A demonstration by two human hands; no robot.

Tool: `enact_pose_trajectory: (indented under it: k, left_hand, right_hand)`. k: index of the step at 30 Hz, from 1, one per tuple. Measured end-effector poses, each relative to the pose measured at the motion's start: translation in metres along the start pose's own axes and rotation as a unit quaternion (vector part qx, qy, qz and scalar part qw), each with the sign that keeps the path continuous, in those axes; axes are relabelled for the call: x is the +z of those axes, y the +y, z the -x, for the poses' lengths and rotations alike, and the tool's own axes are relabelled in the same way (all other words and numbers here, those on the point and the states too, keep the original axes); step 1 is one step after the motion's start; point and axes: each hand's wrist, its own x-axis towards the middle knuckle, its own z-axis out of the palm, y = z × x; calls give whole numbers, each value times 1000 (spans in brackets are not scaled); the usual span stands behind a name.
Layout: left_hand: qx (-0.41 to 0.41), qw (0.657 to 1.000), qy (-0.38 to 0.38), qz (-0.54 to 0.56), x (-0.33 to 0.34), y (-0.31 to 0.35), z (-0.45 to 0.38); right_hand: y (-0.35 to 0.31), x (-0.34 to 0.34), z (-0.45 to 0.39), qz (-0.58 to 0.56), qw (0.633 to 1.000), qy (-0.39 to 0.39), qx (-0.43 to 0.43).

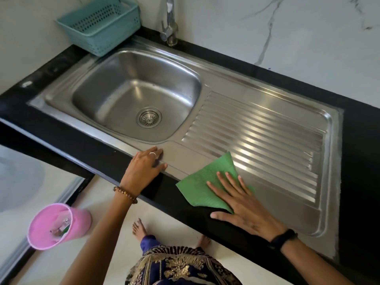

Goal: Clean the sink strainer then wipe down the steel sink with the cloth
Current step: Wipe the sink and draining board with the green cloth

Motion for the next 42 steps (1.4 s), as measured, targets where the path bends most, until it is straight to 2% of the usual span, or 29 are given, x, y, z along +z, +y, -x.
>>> enact_pose_trajectory:
  k: [5,9,14,18,19,22,29,35,38,40,42]
  left_hand:
    - [-1,999,48,4,-27,-43,-4]
    - [-13,999,46,-13,-53,-87,-13]
    - [-6,997,13,-74,-77,-130,-38]
    - [50,979,-44,-192,-93,-157,-60]
    - [56,981,-52,-178,-96,-164,-65]
    - [54,997,-45,-45,-103,-177,-73]
    - [78,995,-58,-9,-105,-185,-78]
    - [97,992,-74,41,-113,-198,-88]
    - [98,992,-42,69,-122,-207,-95]
    - [85,995,-6,53,-134,-224,-101]
    - [84,996,1,-14,-147,-247,-110]
  right_hand:
    - [-50,-6,-82,-18,999,33,-1]
    - [-89,-13,-155,-20,998,58,10]
    - [-133,-22,-212,-10,998,53,19]
    - [-135,-19,-196,-26,996,77,24]
    - [-133,-19,-189,-35,996,77,31]
    - [-127,-16,-163,-53,995,68,56]
    - [-130,-21,-133,-82,990,26,109]
    - [-157,-35,-188,-74,994,-1,85]
    - [-181,-45,-239,-96,994,-22,48]
    - [-202,-49,-277,-133,990,-28,27]
    - [-226,-52,-312,-147,989,-26,9]
